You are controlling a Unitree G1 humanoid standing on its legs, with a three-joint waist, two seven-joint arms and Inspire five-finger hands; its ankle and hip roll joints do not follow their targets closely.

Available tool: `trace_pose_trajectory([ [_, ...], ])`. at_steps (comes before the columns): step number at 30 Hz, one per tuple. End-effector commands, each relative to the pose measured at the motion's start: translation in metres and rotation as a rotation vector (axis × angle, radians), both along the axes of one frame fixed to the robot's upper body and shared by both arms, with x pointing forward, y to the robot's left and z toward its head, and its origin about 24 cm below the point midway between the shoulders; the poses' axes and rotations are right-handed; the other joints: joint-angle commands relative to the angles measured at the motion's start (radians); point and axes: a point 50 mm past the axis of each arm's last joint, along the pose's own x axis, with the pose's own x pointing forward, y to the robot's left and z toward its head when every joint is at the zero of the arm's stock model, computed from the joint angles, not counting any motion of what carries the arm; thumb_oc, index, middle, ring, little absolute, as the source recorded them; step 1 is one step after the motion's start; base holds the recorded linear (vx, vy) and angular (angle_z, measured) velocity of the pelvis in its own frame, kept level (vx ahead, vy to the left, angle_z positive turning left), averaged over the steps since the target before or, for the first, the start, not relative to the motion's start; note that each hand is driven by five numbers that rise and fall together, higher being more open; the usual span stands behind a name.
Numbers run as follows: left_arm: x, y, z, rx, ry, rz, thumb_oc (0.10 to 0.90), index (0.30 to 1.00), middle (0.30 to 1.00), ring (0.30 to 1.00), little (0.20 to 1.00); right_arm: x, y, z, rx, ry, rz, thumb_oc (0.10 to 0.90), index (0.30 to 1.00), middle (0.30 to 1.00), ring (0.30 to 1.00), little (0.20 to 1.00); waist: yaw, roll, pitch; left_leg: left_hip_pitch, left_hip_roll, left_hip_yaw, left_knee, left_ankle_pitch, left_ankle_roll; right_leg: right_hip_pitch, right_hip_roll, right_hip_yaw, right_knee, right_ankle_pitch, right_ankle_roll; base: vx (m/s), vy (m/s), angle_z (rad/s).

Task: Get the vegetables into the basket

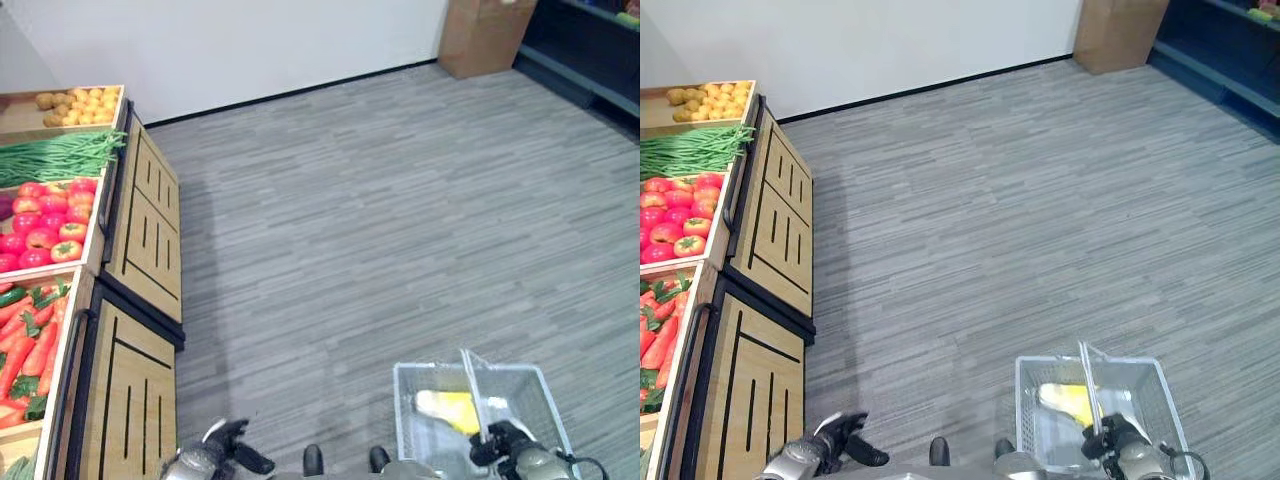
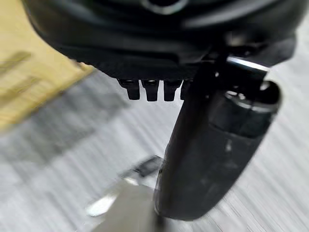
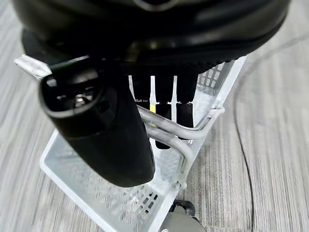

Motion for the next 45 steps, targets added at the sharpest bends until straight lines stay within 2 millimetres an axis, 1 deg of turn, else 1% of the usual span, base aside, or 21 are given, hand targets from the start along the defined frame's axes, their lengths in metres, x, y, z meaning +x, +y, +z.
trace_pose_trajectory([
  [1, 0.006, 0.019, 0.004, 0.163, 0.006, 0.019, 0.9, 1.0, 1.0, 1.0, 1.0, 0.0, -0.002, 0.0, -0.004, -0.03, -0.031, 0.4, 0.3, 0.3, 0.3, 0.3, 0.034, -0.036, -0.03, 0.076, 0.055, 0.037, 0.008, -0.102, -0.065, -0.033, -0.103, -0.078, 0.029, -0.037, 0.068, 0.0, 0.0, 0.0],
  [2, 0.006, 0.019, 0.004, 0.163, 0.006, 0.019, 0.9, 1.0, 1.0, 1.0, 1.0, 0.0, -0.002, 0.0, -0.004, -0.03, -0.031, 0.4, 0.3, 0.3, 0.3, 0.3, 0.033, -0.036, -0.03, 0.076, 0.055, 0.037, 0.008, -0.102, -0.065, -0.033, -0.103, -0.078, 0.029, -0.037, 0.068, 0.0, 0.0, 0.0],
  [3, -0.013, 0.023, -0.001, 0.182, 0.073, 0.091, 0.9, 1.0, 1.0, 1.0, 1.0, -0.011, 0.004, -0.006, 0.009, -0.007, -0.088, 0.4, 0.3, 0.3, 0.3, 0.3, 0.039, -0.041, -0.029, 0.076, 0.054, 0.036, 0.007, -0.101, -0.064, -0.031, -0.102, -0.08, 0.029, -0.039, 0.067, 0.0, 0.0, 0.0],
  [4, -0.02, 0.022, -0.002, 0.19, 0.096, 0.11, 0.9, 1.0, 1.0, 1.0, 1.0, -0.016, 0.005, -0.008, 0.009, 0.006, -0.113, 0.4, 0.3, 0.3, 0.3, 0.3, 0.04, -0.042, -0.028, 0.076, 0.053, 0.036, 0.007, -0.102, -0.063, -0.029, -0.102, -0.082, 0.028, -0.039, 0.067, 0.0, 0.0, 0.0],
  [5, -0.03, 0.024, -0.004, 0.192, 0.134, 0.148, 0.9, 1.0, 1.0, 1.0, 1.0, -0.015, 0.008, -0.009, 0.018, -0.007, -0.123, 0.4, 0.3, 0.3, 0.3, 0.3, 0.041, -0.044, -0.028, 0.077, 0.053, 0.036, 0.007, -0.102, -0.063, -0.028, -0.102, -0.082, 0.027, -0.039, 0.066, 0.0, 0.0, 0.0],
  [7, -0.044, 0.027, -0.005, 0.199, 0.163, 0.242, 0.9, 1.0, 1.0, 1.0, 1.0, -0.024, 0.009, -0.012, 0.021, 0.009, -0.166, 0.4, 0.3, 0.3, 0.3, 0.3, 0.045, -0.049, -0.028, 0.07, 0.052, 0.038, 0.007, -0.092, -0.064, -0.036, -0.101, -0.082, 0.029, -0.032, 0.065, -0.02, 0.002, 0.01],
  [8, -0.055, 0.029, -0.005, 0.21, 0.193, 0.309, 0.9, 1.0, 1.0, 1.0, 1.0, -0.029, 0.011, -0.014, 0.018, 0.022, -0.183, 0.4, 0.3, 0.3, 0.3, 0.3, 0.048, -0.049, -0.028, 0.076, 0.052, 0.038, 0.007, -0.103, -0.063, -0.027, -0.101, -0.084, 0.025, -0.04, 0.066, -0.04, 0.008, 0.0],
  [9, -0.06, 0.028, -0.006, 0.21, 0.203, 0.323, 0.9, 1.0, 1.0, 1.0, 1.0, -0.033, 0.013, -0.015, 0.024, 0.029, -0.212, 0.4, 0.3, 0.3, 0.3, 0.3, 0.049, -0.051, -0.026, 0.07, 0.052, 0.038, 0.007, -0.092, -0.064, -0.033, -0.102, -0.087, 0.027, -0.032, 0.065, 0.0, 0.0, 0.0],
  [10, -0.059, 0.027, -0.006, 0.208, 0.204, 0.305, 0.9, 1.0, 1.0, 1.0, 1.0, -0.037, 0.013, -0.016, 0.028, 0.041, -0.227, 0.4, 0.3, 0.3, 0.3, 0.3, 0.05, -0.05, -0.026, 0.075, 0.052, 0.036, 0.007, -0.103, -0.063, -0.024, -0.102, -0.09, 0.022, -0.04, 0.066, -0.04, 0.011, 0.01],
  [11, -0.057, 0.026, -0.006, 0.213, 0.202, 0.286, 0.9, 1.0, 1.0, 1.0, 1.0, -0.039, 0.014, -0.017, 0.027, 0.046, -0.236, 0.4, 0.3, 0.3, 0.3, 0.3, 0.051, -0.052, -0.026, 0.067, 0.051, 0.036, 0.007, -0.092, -0.063, -0.033, -0.102, -0.09, 0.026, -0.033, 0.065, 0.0, 0.0, 0.0],
  [13, -0.052, 0.024, -0.006, 0.208, 0.182, 0.262, 0.9, 1.0, 1.0, 1.0, 1.0, -0.044, 0.014, -0.018, 0.031, 0.056, -0.263, 0.4, 0.3, 0.3, 0.3, 0.3, 0.053, -0.052, -0.025, 0.066, 0.051, 0.035, 0.007, -0.093, -0.062, -0.032, -0.104, -0.092, 0.025, -0.033, 0.066, -0.02, 0.009, 0.0],
  [14, -0.052, 0.024, -0.006, 0.208, 0.182, 0.262, 0.9, 1.0, 1.0, 1.0, 1.0, -0.044, 0.014, -0.018, 0.031, 0.056, -0.263, 0.4, 0.3, 0.3, 0.3, 0.3, 0.053, -0.052, -0.025, 0.066, 0.051, 0.035, 0.007, -0.093, -0.062, -0.032, -0.104, -0.092, 0.025, -0.033, 0.066, 0.0, 0.0, 0.0],
  [18, -0.04, 0.018, -0.007, 0.182, 0.135, 0.258, 0.9, 1.0, 1.0, 1.0, 1.0, -0.045, 0.019, -0.02, 0.045, 0.052, -0.279, 0.4, 0.3, 0.3, 0.3, 0.3, 0.061, -0.059, -0.019, 0.059, 0.048, 0.032, 0.007, -0.093, -0.059, -0.037, -0.109, -0.098, 0.027, -0.031, 0.07, 0.0, 0.008, 0.02],
  [20, -0.036, 0.018, -0.006, 0.178, 0.12, 0.25, 0.9, 1.0, 1.0, 1.0, 1.0, -0.045, 0.02, -0.02, 0.051, 0.053, -0.286, 0.4, 0.3, 0.3, 0.3, 0.3, 0.062, -0.061, -0.017, 0.065, 0.047, 0.029, 0.007, -0.105, -0.056, -0.03, -0.112, -0.102, 0.027, -0.039, 0.072, 0.02, 0.022, 0.04],
  [21, -0.033, 0.018, -0.006, 0.175, 0.109, 0.247, 0.9, 1.0, 1.0, 1.0, 1.0, -0.044, 0.02, -0.02, 0.052, 0.048, -0.286, 0.4, 0.3, 0.3, 0.3, 0.3, 0.064, -0.064, -0.016, 0.057, 0.045, 0.027, 0.007, -0.095, -0.056, -0.04, -0.113, -0.101, 0.032, -0.03, 0.073, 0.03, 0.031, 0.03],
  [22, -0.032, 0.018, -0.005, 0.175, 0.104, 0.24, 0.9, 1.0, 1.0, 1.0, 1.0, -0.044, 0.02, -0.02, 0.054, 0.047, -0.288, 0.4, 0.3, 0.3, 0.3, 0.3, 0.064, -0.064, -0.015, 0.064, 0.045, 0.027, 0.007, -0.108, -0.054, -0.032, -0.114, -0.104, 0.032, -0.039, 0.074, 0.0, 0.034, 0.03],
  [25, -0.026, 0.019, -0.004, 0.173, 0.089, 0.226, 0.9, 1.0, 1.0, 1.0, 1.0, -0.042, 0.019, -0.02, 0.054, 0.051, -0.281, 0.4, 0.3, 0.3, 0.3, 0.3, 0.067, -0.069, -0.013, 0.061, 0.04, 0.024, 0.007, -0.111, -0.049, -0.041, -0.119, -0.102, 0.041, -0.037, 0.078, 0.01, 0.042, 0.03],
  [32, -0.026, 0.025, -0.003, 0.179, 0.093, 0.224, 0.9, 1.0, 1.0, 1.0, 1.0, -0.039, 0.017, -0.018, 0.055, 0.053, -0.285, 0.4, 0.3, 0.3, 0.3, 0.3, 0.078, -0.079, -0.005, 0.056, 0.025, 0.019, 0.012, -0.118, -0.03, -0.065, -0.136, -0.093, 0.088, -0.042, 0.09, 0.01, 0.069, 0.0],
  [39, -0.031, 0.033, -0.001, 0.198, 0.11, 0.228, 0.9, 1.0, 1.0, 1.0, 1.0, -0.035, 0.015, -0.017, 0.055, 0.046, -0.287, 0.4, 0.3, 0.3, 0.3, 0.3, 0.089, -0.093, 0.008, 0.037, 0.001, 0.022, 0.033, -0.133, -0.004, -0.096, -0.158, -0.083, 0.138, -0.034, 0.106, 0.02, 0.088, -0.02],
  [44, -0.032, 0.038, 0.0, 0.203, 0.113, 0.234, 0.9, 1.0, 1.0, 1.0, 1.0, -0.038, 0.014, -0.018, 0.061, 0.049, -0.306, 0.4, 0.3, 0.3, 0.3, 0.3, 0.095, -0.102, 0.023, 0.025, -0.018, 0.014, 0.045, -0.149, 0.017, -0.133, -0.174, -0.071, 0.2, -0.018, 0.115, 0.03, 0.095, 0.0],
  [45, -0.031, 0.038, 0.001, 0.203, 0.109, 0.236, 0.9, 1.0, 1.0, 1.0, 1.0, -0.037, 0.014, -0.017, 0.062, 0.049, -0.304, 0.4, 0.3, 0.3, 0.3, 0.3, 0.093, -0.104, 0.029, 0.024, -0.021, 0.014, 0.049, -0.153, 0.021, -0.15, -0.174, -0.064, 0.218, 0.001, 0.119, 0.01, 0.063, -0.03],
])
